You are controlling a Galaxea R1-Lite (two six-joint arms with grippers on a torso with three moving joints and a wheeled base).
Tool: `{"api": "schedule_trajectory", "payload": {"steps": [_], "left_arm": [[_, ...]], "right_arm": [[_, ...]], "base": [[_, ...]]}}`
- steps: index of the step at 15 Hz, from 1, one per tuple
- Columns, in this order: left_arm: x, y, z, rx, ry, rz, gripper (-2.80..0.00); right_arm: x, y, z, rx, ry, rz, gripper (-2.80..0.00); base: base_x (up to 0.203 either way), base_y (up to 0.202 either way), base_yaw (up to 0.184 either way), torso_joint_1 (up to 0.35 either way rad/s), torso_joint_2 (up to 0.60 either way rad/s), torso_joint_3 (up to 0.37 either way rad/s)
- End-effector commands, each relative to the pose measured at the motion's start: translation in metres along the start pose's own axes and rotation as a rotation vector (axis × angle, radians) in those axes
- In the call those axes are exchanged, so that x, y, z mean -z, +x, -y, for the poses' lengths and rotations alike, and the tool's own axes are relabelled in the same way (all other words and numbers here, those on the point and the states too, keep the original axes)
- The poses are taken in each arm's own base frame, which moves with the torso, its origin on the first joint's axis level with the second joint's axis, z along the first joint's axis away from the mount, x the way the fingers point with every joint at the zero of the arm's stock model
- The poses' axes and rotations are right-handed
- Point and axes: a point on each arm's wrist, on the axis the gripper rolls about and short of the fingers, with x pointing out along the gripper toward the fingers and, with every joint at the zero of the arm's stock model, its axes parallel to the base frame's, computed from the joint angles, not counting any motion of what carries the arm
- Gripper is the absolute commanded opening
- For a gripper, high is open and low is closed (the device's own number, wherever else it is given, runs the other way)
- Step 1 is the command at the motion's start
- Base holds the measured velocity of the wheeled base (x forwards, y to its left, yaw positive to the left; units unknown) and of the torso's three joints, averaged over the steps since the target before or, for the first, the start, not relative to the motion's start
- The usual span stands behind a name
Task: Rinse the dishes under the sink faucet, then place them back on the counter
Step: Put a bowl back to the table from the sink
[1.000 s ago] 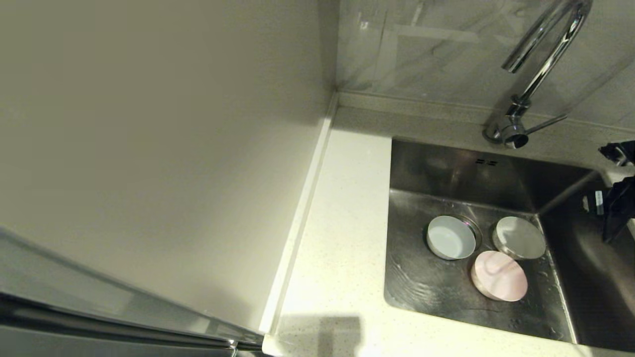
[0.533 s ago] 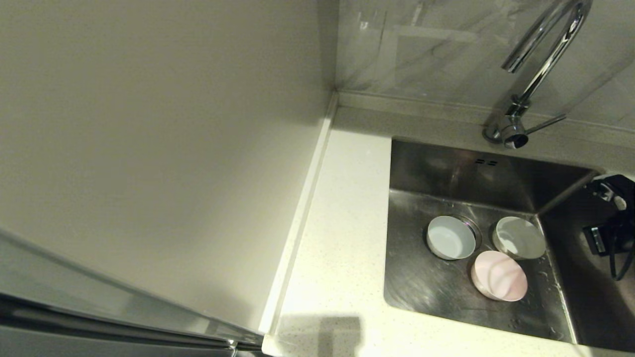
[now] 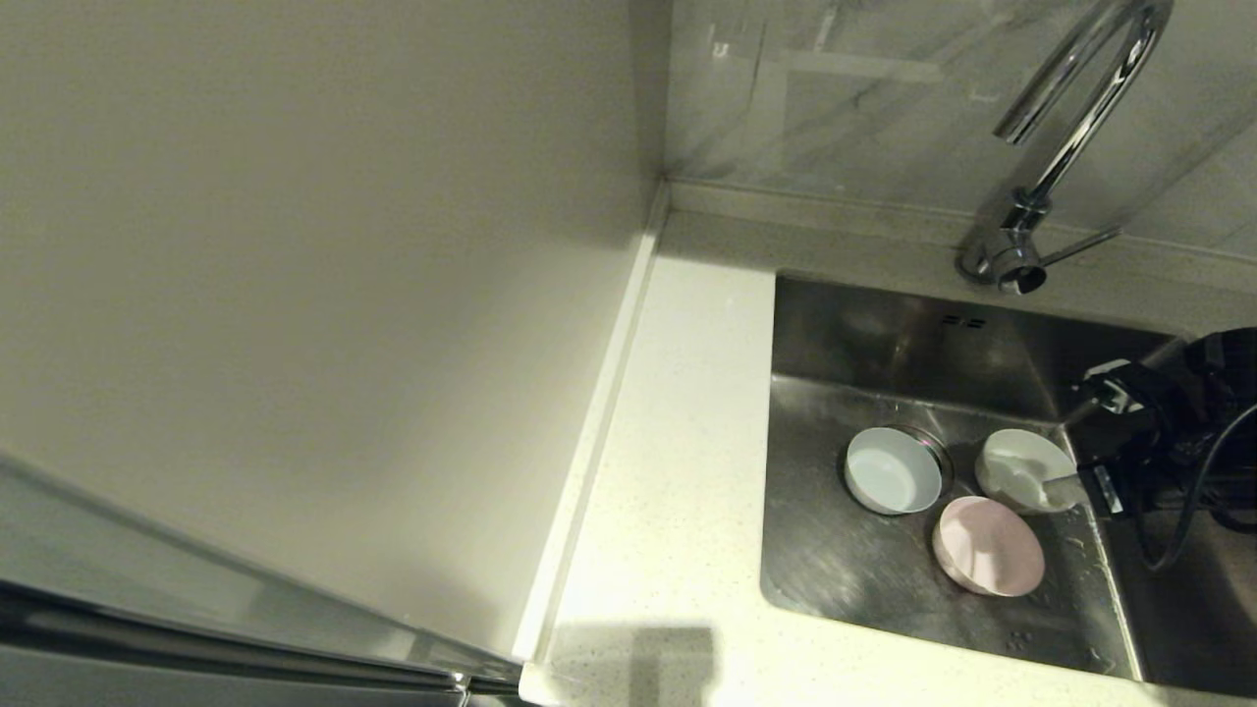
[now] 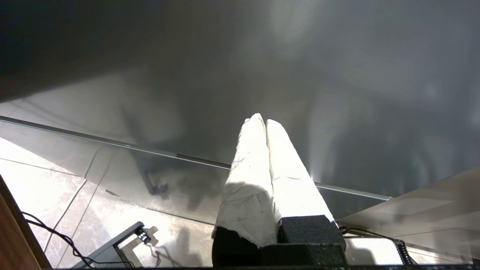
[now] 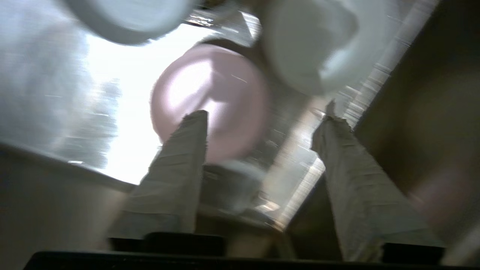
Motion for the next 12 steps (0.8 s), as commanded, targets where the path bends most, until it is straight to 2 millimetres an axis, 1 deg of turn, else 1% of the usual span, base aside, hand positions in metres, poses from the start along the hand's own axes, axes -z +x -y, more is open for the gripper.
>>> {"api": "schedule_trajectory", "payload": {"steps": [1,3,4,5,7,10,12], "left_arm": [[0.0,0.0,0.0,-0.001,-0.001,0.003,-2.8],[0.0,0.0,0.0,-0.001,-0.001,0.003,-2.8],[0.0,0.0,0.0,-0.001,-0.001,0.005,-2.8],[0.0,0.0,0.0,0.001,-0.001,0.003,-2.8],[0.0,0.0,0.0,-0.001,-0.001,0.003,-2.8],[0.0,0.0,0.0,-0.001,-0.001,0.003,-2.8],[0.0,0.0,0.0,0.001,-0.001,0.004,-2.8]], "right_arm": [[-0.006,0.015,-0.024,-0.073,-0.028,-0.009,0.0],[-0.013,0.027,-0.044,-0.119,-0.033,-0.015,0.0],[-0.016,0.032,-0.05,-0.12,-0.043,-0.011,0.0],[-0.019,0.039,-0.054,-0.104,-0.055,0.014,0.0],[-0.024,0.059,-0.063,-0.04,-0.079,0.067,0.0],[-0.029,0.08,-0.072,0.075,-0.093,0.096,0.0],[-0.03,0.086,-0.072,0.102,-0.091,0.085,0.0]], "base": [[0.0,0.0,0.0,0.0,0.0,0.0],[0.0,0.0,0.0,0.0,0.0,0.0],[0.0,0.0,0.0,0.0,0.0,0.0],[0.0,0.0,0.0,0.0,0.0,0.0],[0.0,0.0,0.0,0.0,0.0,0.0],[0.0,0.0,0.0,0.0,0.0,0.0],[0.0,0.0,0.0,0.0,0.0,0.0]]}}
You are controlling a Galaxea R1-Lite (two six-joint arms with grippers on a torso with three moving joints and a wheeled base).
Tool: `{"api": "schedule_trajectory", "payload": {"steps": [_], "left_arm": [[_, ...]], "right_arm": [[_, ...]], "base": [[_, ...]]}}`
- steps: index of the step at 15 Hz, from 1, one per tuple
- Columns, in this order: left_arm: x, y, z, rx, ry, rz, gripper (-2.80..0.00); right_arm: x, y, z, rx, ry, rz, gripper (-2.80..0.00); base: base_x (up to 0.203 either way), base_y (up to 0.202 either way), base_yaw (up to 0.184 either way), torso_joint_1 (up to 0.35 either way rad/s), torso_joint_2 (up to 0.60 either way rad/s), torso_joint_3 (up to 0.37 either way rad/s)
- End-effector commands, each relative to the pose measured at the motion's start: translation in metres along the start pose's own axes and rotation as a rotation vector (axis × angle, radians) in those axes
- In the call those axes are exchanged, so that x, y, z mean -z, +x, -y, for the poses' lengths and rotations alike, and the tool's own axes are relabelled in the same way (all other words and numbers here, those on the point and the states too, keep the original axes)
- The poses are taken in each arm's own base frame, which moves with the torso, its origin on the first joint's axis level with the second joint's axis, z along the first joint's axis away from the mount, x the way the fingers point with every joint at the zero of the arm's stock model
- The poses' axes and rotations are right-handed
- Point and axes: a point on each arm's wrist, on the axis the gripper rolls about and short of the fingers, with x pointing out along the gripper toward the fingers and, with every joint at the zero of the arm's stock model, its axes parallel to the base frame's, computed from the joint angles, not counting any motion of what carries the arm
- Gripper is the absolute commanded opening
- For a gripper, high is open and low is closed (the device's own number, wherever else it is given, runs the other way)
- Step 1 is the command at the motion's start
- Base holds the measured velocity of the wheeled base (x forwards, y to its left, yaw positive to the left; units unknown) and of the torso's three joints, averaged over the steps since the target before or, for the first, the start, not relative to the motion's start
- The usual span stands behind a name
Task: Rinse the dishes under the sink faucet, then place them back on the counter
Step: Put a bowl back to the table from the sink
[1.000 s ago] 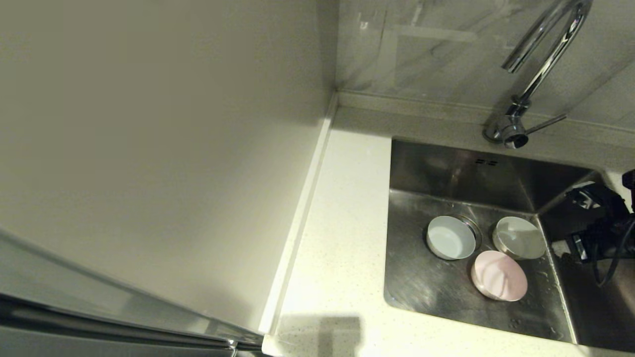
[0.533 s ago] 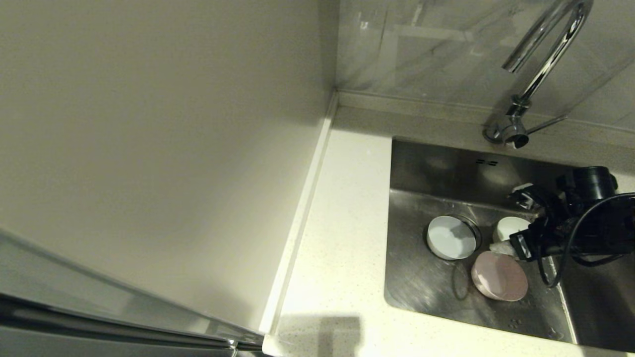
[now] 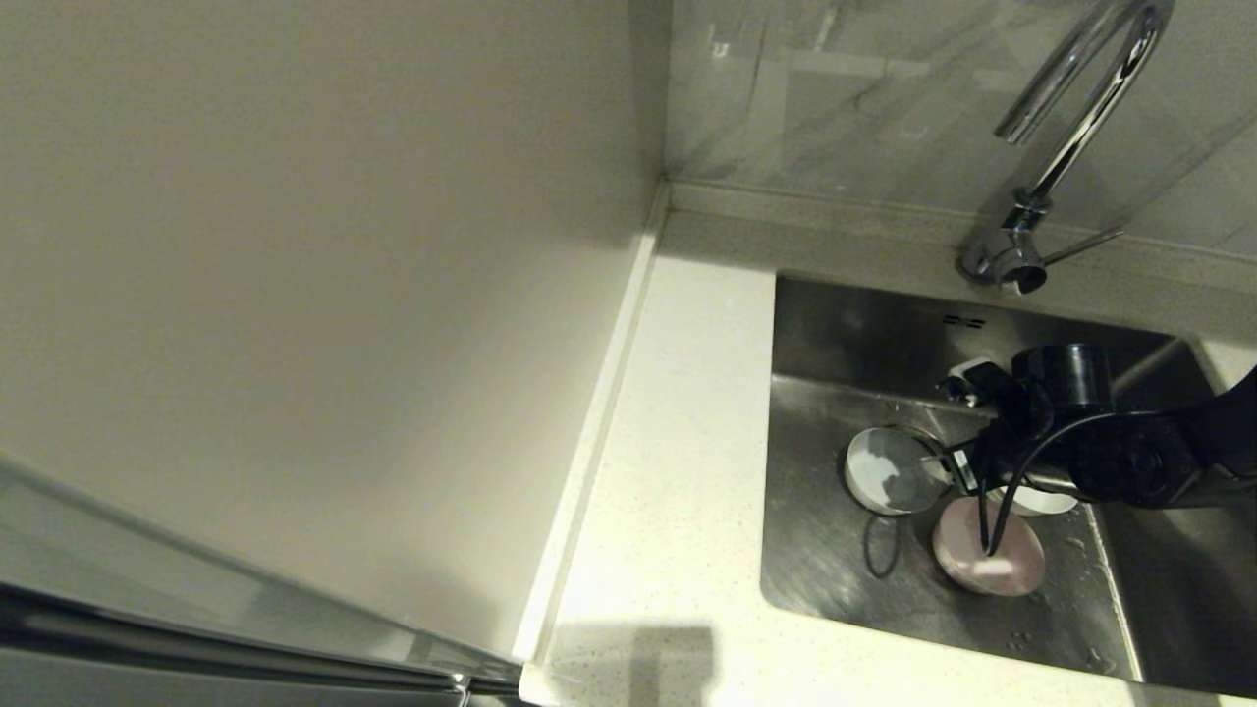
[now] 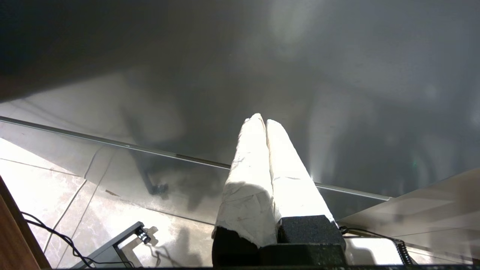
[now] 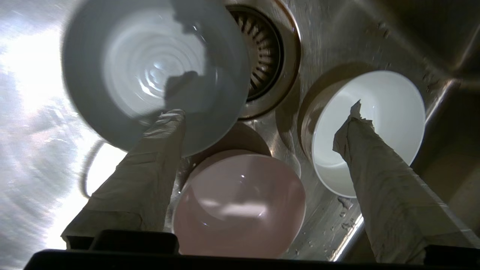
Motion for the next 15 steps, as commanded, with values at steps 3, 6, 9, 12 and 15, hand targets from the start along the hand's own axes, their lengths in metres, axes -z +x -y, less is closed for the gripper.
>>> {"api": "schedule_trajectory", "payload": {"steps": [3,6,9,12,15], "left_arm": [[0.0,0.0,0.0,0.0,-0.001,0.003,-2.8],[0.0,0.0,0.0,0.0,-0.001,0.003,-2.8],[0.0,0.0,0.0,0.0,-0.001,0.003,-2.8],[0.0,0.0,0.0,0.0,-0.001,0.003,-2.8],[0.0,0.0,0.0,0.0,-0.001,0.004,-2.8]], "right_arm": [[0.009,0.018,-0.01,0.003,-0.005,-0.051,0.0],[0.007,0.027,-0.018,-0.011,0.031,-0.049,0.0],[0.002,0.042,-0.021,-0.011,0.039,-0.038,0.0],[-0.002,0.057,-0.021,-0.001,0.044,-0.025,0.0],[0.001,0.068,-0.02,0.013,0.051,-0.038,0.0]], "base": [[0.0,0.0,0.0,0.0,0.0,0.0],[0.0,0.0,0.0,0.0,0.0,0.0],[0.0,0.0,0.0,0.0,0.0,0.0],[0.0,0.0,0.0,0.0,0.0,0.0],[0.0,0.0,0.0,0.0,0.0,0.0]]}}
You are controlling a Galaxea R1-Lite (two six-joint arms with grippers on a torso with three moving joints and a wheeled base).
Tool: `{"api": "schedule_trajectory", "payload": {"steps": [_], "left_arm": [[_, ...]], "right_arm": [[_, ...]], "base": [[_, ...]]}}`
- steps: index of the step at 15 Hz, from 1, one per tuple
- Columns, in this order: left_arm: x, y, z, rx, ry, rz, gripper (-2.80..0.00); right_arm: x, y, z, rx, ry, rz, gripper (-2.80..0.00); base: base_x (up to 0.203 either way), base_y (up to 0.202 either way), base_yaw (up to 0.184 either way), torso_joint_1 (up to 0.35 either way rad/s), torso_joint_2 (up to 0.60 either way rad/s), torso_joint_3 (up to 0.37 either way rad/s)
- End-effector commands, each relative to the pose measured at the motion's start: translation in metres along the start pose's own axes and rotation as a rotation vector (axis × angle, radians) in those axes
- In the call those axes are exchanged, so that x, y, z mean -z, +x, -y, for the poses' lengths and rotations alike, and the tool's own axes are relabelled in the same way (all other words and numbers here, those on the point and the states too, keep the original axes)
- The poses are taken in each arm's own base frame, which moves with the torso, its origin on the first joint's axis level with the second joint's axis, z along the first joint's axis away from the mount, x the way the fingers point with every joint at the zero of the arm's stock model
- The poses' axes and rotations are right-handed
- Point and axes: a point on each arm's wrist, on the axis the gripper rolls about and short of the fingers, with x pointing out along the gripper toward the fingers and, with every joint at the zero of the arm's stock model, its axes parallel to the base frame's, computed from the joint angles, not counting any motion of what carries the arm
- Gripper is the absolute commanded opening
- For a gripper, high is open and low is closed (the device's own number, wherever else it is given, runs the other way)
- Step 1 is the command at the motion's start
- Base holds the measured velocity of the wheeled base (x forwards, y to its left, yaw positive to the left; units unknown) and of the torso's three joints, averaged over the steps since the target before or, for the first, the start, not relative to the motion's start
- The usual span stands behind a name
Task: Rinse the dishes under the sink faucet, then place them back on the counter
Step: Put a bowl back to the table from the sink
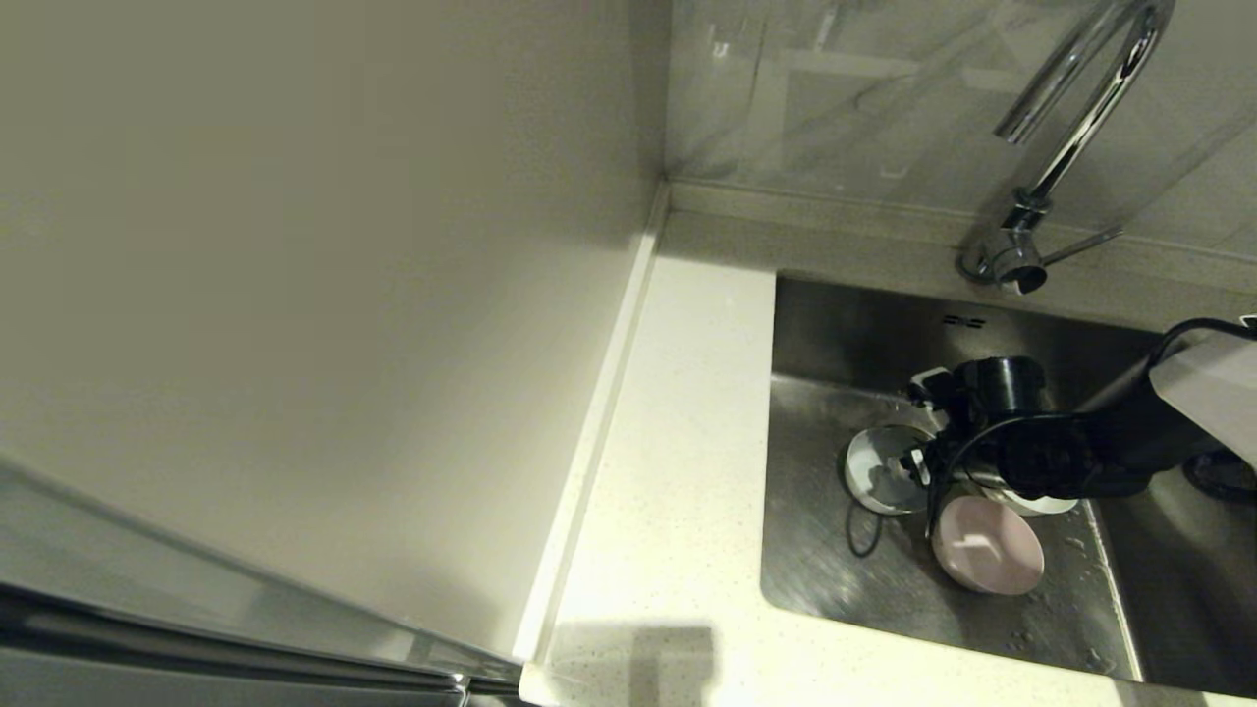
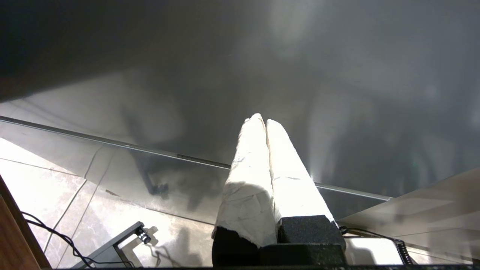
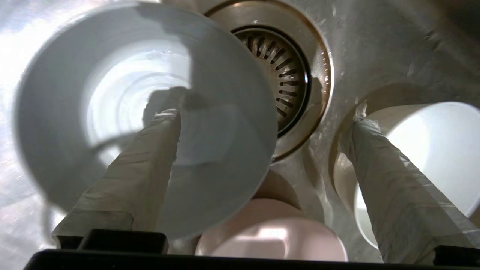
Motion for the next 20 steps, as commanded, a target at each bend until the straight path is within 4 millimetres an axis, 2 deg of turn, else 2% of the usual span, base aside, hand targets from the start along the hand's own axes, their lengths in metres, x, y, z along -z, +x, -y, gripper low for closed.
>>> {"api": "schedule_trajectory", "payload": {"steps": [1,2,10,14,17,20], "left_arm": [[0.0,0.0,0.0,0.0,-0.001,0.003,-2.8],[0.0,0.0,0.0,-0.001,0.0,0.003,-2.8],[0.0,0.0,0.0,-0.002,-0.001,0.004,-2.8],[0.0,0.0,0.0,-0.001,-0.001,0.003,-2.8],[0.0,0.0,0.0,-0.001,-0.001,0.005,-2.8],[0.0,0.0,0.0,-0.002,-0.001,0.003,-2.8]], "right_arm": [[0.007,0.011,0.0,0.002,0.002,-0.021,0.0],[0.009,0.014,0.0,0.002,0.003,-0.028,-2.8],[0.006,0.021,0.008,0.019,0.018,-0.016,-2.8],[-0.001,0.02,0.027,0.056,0.041,0.011,-2.8],[-0.017,0.0,0.049,0.101,0.068,0.073,-2.8],[-0.026,-0.04,0.08,0.162,0.106,0.124,-2.8]], "base": [[0.0,0.0,0.0,0.0,0.0,0.0],[0.0,0.0,0.0,0.0,0.0,0.0],[0.0,0.0,0.0,0.0,0.0,0.0],[0.0,0.0,0.0,0.0,0.0,0.0],[0.0,0.0,0.0,0.0,0.0,0.0],[0.0,0.0,0.0,0.0,0.0,0.0]]}}
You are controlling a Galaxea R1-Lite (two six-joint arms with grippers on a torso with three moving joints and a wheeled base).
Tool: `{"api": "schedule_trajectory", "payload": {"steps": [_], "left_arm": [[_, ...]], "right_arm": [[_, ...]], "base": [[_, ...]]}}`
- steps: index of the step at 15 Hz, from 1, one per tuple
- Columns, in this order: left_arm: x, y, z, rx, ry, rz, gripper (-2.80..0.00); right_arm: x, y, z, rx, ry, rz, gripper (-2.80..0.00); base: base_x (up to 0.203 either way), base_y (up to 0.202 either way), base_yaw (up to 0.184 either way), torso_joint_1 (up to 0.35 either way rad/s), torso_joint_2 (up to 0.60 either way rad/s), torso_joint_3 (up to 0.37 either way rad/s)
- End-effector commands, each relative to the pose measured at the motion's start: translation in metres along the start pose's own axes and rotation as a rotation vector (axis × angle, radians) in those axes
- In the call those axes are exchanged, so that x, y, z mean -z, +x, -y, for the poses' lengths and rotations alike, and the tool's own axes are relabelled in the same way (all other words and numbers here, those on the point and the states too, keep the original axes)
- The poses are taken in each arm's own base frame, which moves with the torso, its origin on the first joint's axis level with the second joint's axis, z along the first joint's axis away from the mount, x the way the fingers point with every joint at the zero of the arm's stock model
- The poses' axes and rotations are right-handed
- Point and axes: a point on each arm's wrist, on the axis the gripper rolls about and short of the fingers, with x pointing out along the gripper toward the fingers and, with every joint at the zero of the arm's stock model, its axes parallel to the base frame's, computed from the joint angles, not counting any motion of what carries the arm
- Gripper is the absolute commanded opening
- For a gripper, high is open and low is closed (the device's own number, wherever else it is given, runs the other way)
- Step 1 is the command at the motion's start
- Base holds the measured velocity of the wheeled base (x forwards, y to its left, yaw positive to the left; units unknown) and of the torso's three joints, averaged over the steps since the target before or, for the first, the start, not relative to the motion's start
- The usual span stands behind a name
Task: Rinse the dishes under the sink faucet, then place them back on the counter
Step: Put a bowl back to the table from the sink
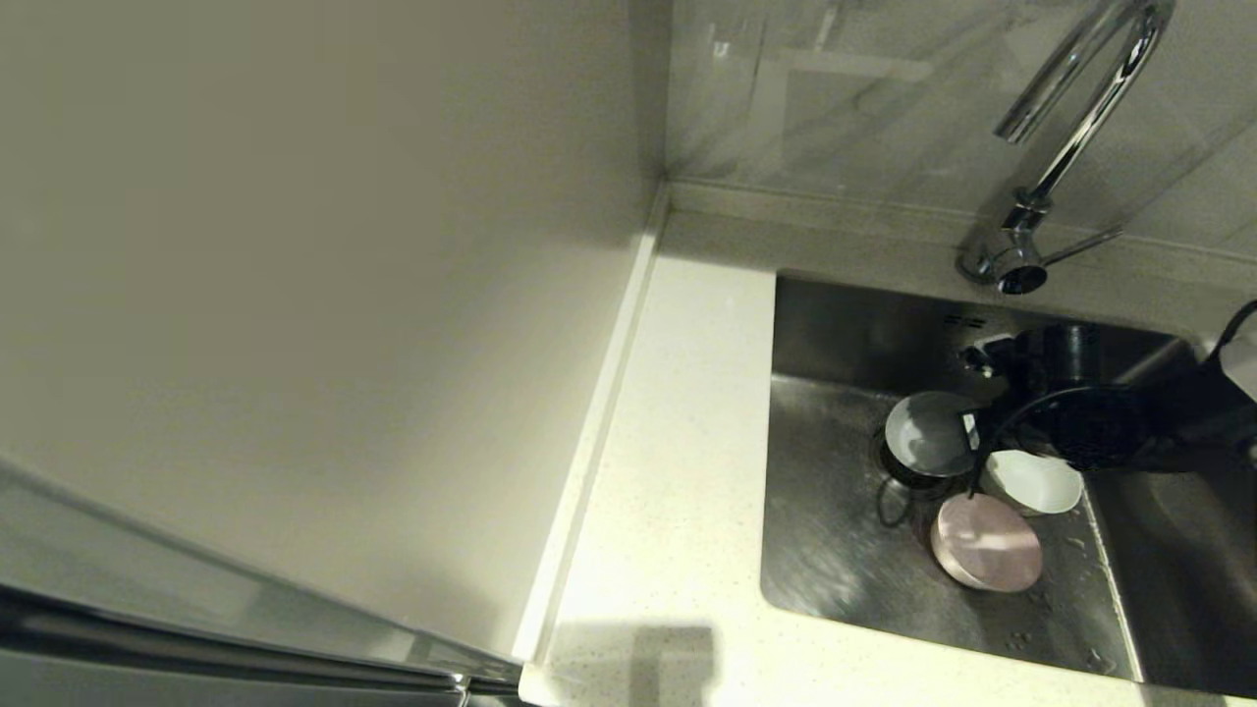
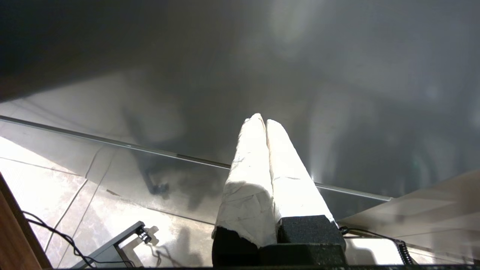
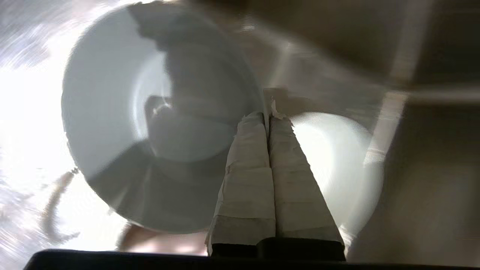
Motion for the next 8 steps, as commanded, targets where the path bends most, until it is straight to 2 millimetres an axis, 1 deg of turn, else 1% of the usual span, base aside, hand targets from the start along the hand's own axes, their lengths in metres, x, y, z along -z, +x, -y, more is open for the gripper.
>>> {"api": "schedule_trajectory", "payload": {"steps": [1,2,4,6,8], "left_arm": [[0.0,0.0,0.0,-0.001,0.001,0.003,-2.8],[0.0,0.0,0.0,-0.001,-0.001,0.003,-2.8],[0.0,0.0,0.0,0.0,-0.001,0.004,-2.8],[0.0,0.0,0.0,0.001,-0.001,0.003,-2.8],[0.0,0.0,0.0,-0.001,-0.001,0.004,-2.8]], "right_arm": [[-0.021,-0.043,0.03,0.052,0.032,0.086,-2.8],[-0.027,-0.063,0.044,0.067,0.046,0.12,-2.8],[-0.029,-0.101,0.068,0.088,0.071,0.17,-2.8],[-0.024,-0.135,0.094,0.13,0.098,0.207,-2.8],[-0.013,-0.167,0.125,0.221,0.121,0.221,-2.8]], "base": [[0.0,0.0,0.0,0.0,0.0,0.0],[0.0,0.0,0.0,0.0,0.0,0.0],[0.0,0.0,0.0,0.0,0.0,0.0],[0.0,0.0,0.0,0.0,0.0,0.0],[0.0,0.0,0.0,0.0,0.0,0.0]]}}
